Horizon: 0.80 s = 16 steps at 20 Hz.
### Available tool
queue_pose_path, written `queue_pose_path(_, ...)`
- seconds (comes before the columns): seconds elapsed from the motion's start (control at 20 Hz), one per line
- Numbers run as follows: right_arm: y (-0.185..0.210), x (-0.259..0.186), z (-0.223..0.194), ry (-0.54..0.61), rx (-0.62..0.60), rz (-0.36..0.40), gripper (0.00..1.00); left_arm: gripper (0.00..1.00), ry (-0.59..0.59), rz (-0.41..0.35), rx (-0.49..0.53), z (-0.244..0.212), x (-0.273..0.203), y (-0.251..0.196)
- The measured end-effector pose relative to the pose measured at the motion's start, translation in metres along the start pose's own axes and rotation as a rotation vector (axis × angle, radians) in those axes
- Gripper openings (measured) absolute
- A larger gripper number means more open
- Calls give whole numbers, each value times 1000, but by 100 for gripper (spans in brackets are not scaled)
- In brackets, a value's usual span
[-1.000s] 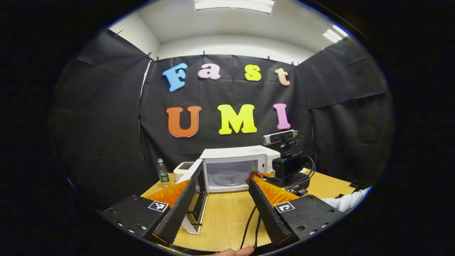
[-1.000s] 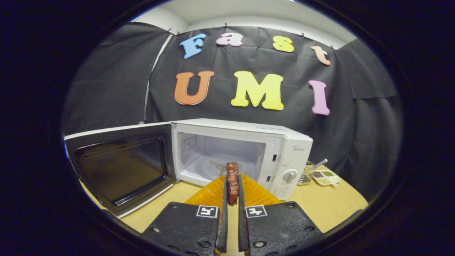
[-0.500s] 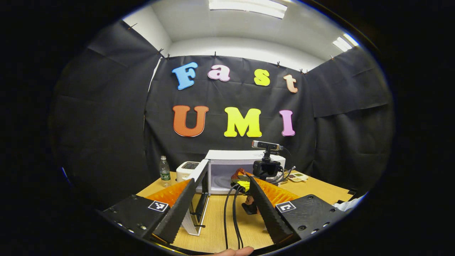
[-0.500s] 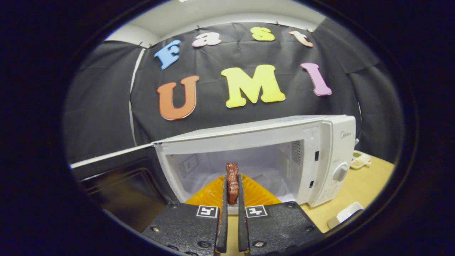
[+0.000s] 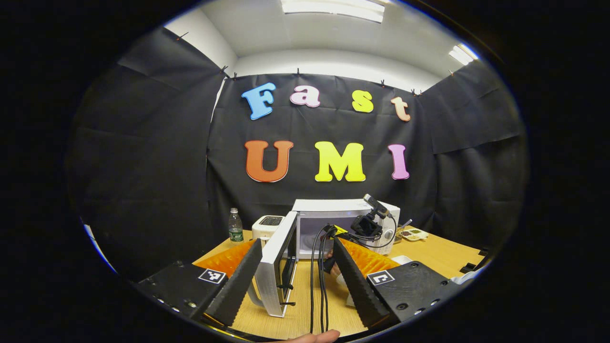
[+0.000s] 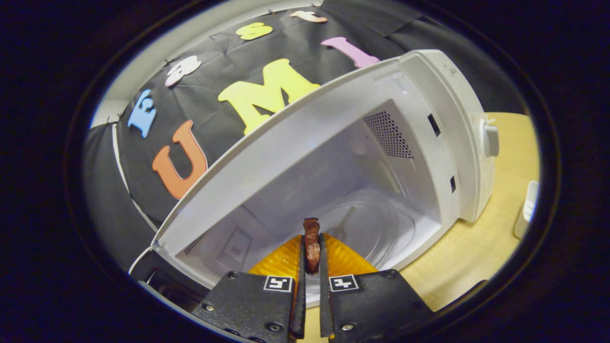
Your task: Open the microwave oven with the left hand, put the food in, and close the microwave oven.
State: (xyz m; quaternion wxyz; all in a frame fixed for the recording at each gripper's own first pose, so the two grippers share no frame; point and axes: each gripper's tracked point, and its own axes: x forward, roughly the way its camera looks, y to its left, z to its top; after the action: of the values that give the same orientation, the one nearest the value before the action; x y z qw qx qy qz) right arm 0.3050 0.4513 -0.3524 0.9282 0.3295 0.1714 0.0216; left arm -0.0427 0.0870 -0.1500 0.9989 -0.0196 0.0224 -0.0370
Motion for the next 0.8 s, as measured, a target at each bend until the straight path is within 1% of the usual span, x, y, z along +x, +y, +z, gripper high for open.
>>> queue_pose_path(0.05,-7,6,-5,15,4,-37,15,92,2,-3,-10,-2,0,0)
queue_pose_path(0.1,-10,10,-11,24,20,-37,16,92,6,-5,-16,-5,2,1)
queue_pose_path(0.2,-8,12,-10,28,26,-21,16,92,20,11,-25,-10,6,7)
queue_pose_path(0.3,-8,16,-8,23,-8,-12,16,92,27,23,-38,-11,8,12)
queue_pose_path(0.4,-9,20,-6,21,-26,1,16,92,36,13,-53,-14,7,8)
queue_pose_path(0.6,-7,32,-2,12,-107,11,16,92,53,-4,-56,-20,11,1)
queue_pose_path(0.65,-10,34,1,-3,-140,-4,18,92,53,-7,-56,-19,10,1)
queue_pose_path(0.75,-23,38,10,-46,-252,-61,22,92,50,-14,-57,-17,10,-3)
queue_pose_path(0.8,-23,35,9,-56,-297,-76,39,92,45,-21,-56,-16,11,-6)
